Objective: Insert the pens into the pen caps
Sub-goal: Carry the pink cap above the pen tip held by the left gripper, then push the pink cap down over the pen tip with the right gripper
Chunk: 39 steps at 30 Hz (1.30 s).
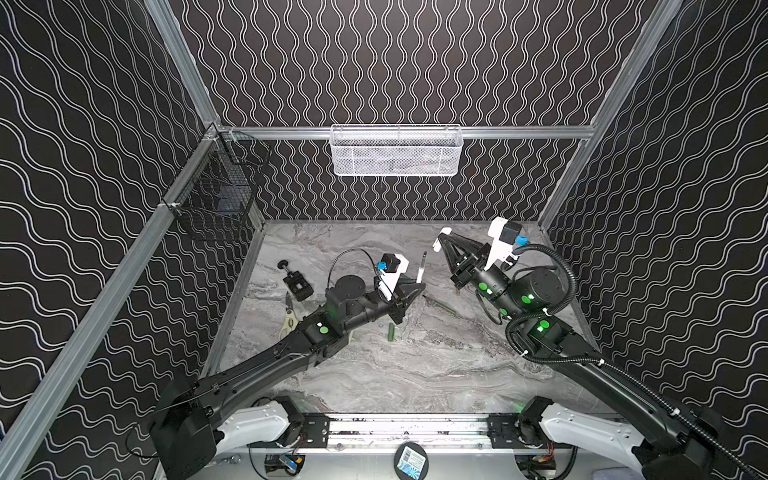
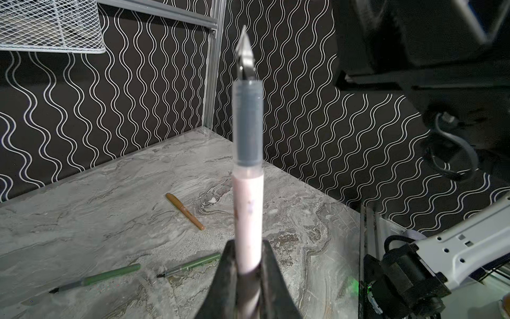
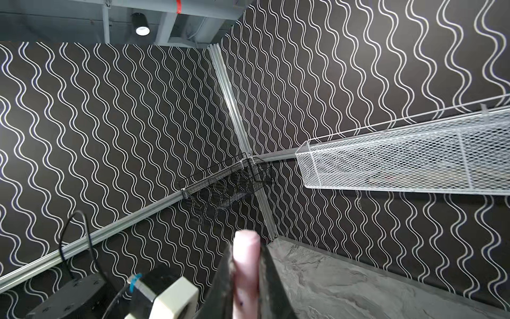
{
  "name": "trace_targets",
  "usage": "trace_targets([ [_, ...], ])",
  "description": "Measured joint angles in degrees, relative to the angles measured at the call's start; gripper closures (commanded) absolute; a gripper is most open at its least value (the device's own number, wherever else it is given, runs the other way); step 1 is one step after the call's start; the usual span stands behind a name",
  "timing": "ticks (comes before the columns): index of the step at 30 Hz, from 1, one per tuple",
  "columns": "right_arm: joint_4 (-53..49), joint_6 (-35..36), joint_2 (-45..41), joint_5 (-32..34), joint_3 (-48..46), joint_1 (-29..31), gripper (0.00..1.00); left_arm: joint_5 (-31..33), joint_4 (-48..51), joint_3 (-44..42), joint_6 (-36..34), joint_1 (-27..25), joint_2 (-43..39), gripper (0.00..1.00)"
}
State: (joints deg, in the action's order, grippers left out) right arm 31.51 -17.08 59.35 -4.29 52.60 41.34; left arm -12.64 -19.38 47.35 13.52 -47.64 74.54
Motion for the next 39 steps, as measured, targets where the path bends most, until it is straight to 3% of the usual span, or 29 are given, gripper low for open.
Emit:
trace_targets([
  [39,-0.11,0.57,2.78,-1.11,-1.38,1.57,0.94,0.24,1.49,0.09,-0.2,-0.5,-0.9,1.0],
])
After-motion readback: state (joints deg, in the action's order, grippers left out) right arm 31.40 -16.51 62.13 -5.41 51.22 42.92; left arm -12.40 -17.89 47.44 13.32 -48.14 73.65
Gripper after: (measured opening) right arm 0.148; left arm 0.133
